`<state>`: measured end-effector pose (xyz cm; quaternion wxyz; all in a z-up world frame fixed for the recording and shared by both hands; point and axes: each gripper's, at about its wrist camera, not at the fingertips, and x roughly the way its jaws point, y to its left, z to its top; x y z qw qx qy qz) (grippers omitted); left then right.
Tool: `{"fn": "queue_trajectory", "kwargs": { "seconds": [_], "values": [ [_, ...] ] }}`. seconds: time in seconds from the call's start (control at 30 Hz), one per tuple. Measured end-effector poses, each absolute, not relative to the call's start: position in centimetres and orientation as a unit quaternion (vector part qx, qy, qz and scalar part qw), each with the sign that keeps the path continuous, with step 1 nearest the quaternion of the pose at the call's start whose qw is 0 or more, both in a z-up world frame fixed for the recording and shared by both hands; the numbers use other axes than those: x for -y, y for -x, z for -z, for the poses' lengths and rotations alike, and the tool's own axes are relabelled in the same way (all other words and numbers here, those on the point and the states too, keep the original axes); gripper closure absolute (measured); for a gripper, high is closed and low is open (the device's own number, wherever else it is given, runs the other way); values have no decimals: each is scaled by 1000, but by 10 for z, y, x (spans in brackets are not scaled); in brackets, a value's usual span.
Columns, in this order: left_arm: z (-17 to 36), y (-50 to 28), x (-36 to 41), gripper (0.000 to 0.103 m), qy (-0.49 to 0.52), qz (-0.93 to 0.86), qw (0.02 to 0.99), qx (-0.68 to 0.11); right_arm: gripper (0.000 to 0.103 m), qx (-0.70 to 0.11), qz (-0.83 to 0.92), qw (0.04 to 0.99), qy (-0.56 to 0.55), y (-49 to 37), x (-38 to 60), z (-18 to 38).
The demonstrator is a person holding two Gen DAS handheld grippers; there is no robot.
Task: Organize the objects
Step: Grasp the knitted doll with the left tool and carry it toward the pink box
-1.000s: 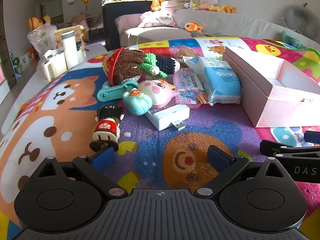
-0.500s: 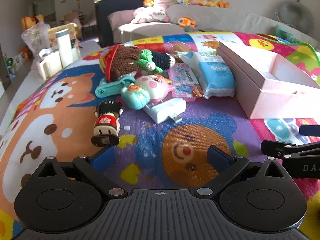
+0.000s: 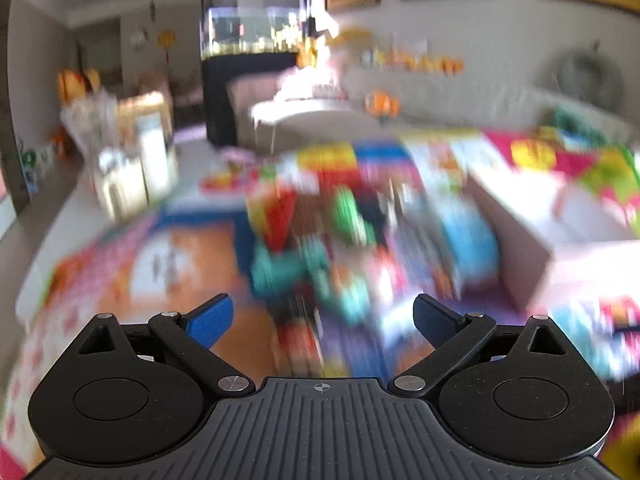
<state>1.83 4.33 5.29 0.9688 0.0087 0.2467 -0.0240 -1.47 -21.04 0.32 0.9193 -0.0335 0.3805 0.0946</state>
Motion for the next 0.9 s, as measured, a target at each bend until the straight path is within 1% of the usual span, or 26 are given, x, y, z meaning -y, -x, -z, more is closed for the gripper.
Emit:
{"fn": "queue_trajectory", "kwargs": {
  "seconds": [0.07,0.13,0.2,0.3,0.37,0.4,0.57,0.67,0.7,0.73,0.77,0.8,0.83,0.9],
  "values": [
    [-66,-44,-52,3,6,41,972,-229,0,-381,-94,919,35,14,210,-4],
    [-69,-85,-64,3,30,64,962,-263,0,-380,-95,919,35,14,210,-4],
    [-66,-124,-80,3,79,55,949,-301,0,-379,-95,920,35,15,210,-4],
    [-57,-156,-95,5,174,36,923,-341,0,-378,-94,921,35,15,209,-4],
    [-50,-166,-94,5,213,25,910,-354,0,-377,-94,921,35,15,209,-3],
    [-48,-169,-89,4,217,18,908,-359,0,-377,-94,921,35,15,209,-3],
    [-36,-203,-51,3,143,-61,918,-364,0,-376,-93,921,35,15,209,-3],
    [-29,-215,-53,5,167,-73,914,-362,0,-375,-92,922,34,15,210,-3],
    [-29,-213,-55,7,173,-72,914,-361,0,-375,-92,922,34,16,209,-3],
    [-30,-212,-56,14,174,-69,915,-357,0,-375,-91,922,34,16,209,-3],
    [-32,-207,-58,15,173,-58,918,-353,0,-374,-90,923,31,16,209,-3],
    [-34,-202,-62,19,173,-41,920,-350,0,-372,-88,924,29,17,209,-2],
    [-37,-197,-65,32,173,-32,923,-342,0,-371,-85,924,28,17,209,-2],
    [-50,-176,-76,33,174,1,933,-316,0,-371,-84,924,27,16,208,-2]
  ]
}}
